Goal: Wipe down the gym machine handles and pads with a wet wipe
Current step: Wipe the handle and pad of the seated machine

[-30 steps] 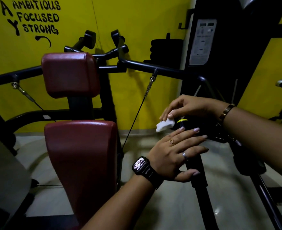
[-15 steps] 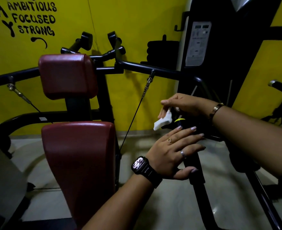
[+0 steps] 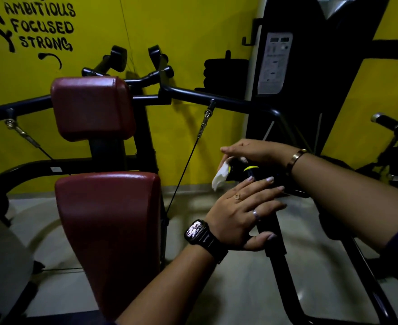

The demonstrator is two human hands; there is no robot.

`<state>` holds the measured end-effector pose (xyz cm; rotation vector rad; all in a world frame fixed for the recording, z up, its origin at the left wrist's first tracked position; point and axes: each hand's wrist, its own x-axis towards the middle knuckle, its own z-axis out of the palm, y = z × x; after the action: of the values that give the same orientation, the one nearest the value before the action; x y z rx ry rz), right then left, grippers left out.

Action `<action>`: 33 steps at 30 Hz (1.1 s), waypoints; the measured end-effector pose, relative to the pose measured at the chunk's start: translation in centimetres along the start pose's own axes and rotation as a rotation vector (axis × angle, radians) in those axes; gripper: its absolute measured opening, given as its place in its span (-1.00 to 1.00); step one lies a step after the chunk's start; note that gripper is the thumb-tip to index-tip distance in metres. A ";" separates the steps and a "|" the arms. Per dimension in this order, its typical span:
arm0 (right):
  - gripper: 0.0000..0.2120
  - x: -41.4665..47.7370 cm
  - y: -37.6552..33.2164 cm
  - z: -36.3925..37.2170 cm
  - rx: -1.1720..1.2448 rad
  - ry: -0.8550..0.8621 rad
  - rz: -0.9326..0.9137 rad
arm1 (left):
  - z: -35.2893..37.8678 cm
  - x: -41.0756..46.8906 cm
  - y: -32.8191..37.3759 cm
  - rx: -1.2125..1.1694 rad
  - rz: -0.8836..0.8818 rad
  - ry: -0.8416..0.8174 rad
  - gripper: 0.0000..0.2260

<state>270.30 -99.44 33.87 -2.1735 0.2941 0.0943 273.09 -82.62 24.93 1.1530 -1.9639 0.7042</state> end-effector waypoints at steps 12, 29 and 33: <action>-0.67 -0.3 -0.2 -0.4 0.012 -0.042 0.013 | -0.4 0.0 0.1 -0.001 0.012 -0.031 -0.49; -0.85 -4.5 -5.2 -2.0 0.550 0.422 -0.062 | -4.4 2.7 -1.4 -0.466 -0.817 0.596 -0.82; -0.80 -5.4 -8.0 -0.3 0.561 0.414 -0.140 | -5.9 3.3 -2.6 -0.626 -1.127 0.590 -0.57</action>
<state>266.97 -94.33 41.34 -1.6303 0.3512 -0.4700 276.19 -80.95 31.27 1.2116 -0.7127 -0.1771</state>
